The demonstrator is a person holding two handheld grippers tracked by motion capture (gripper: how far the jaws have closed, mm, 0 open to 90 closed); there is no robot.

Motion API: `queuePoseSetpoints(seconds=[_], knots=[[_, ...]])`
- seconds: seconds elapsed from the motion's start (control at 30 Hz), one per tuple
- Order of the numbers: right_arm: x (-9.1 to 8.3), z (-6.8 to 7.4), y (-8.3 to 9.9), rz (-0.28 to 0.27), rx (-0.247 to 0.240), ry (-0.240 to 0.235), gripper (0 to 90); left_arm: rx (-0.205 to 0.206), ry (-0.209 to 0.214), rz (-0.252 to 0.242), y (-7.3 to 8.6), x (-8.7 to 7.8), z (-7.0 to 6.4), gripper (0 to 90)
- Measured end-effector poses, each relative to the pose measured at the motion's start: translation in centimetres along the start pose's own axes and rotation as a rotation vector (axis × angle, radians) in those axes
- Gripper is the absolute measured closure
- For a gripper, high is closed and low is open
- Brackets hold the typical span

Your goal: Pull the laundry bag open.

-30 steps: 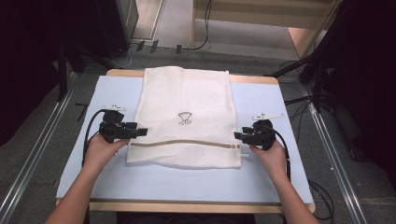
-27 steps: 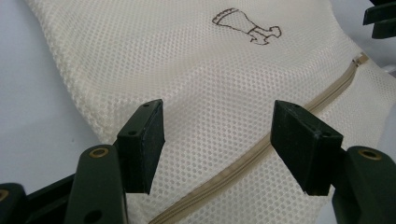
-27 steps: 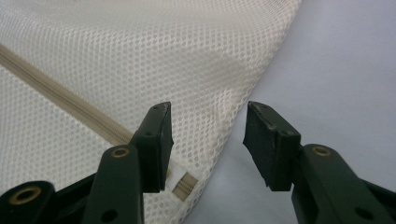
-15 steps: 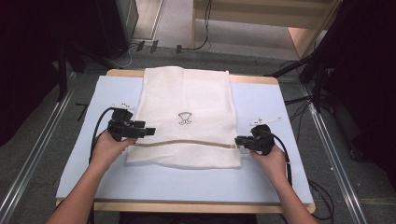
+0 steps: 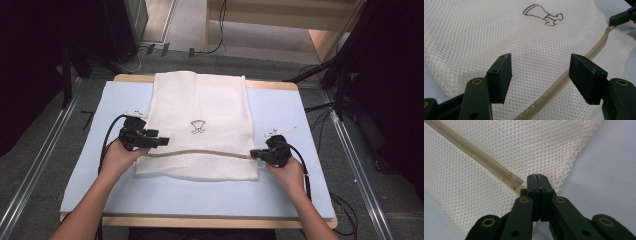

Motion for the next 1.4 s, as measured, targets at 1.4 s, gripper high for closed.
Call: queuePoseSetpoints(seconds=[1.4], knots=[[0.0, 0.5, 0.0, 0.008, -0.048, 0.028, 88.7, 0.040, 0.085, -0.041, -1.1, -0.6, -2.7, 52.3]])
Point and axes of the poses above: each handheld gripper's, and its own axes: x roughly forward along the jaws, y roughly out of its underside, z roughly to its left, the point moved 8 cm from there along x, roughly forward along the jaws, and after that the axes turned 7 degrees about -y, right-handed, at the moved point
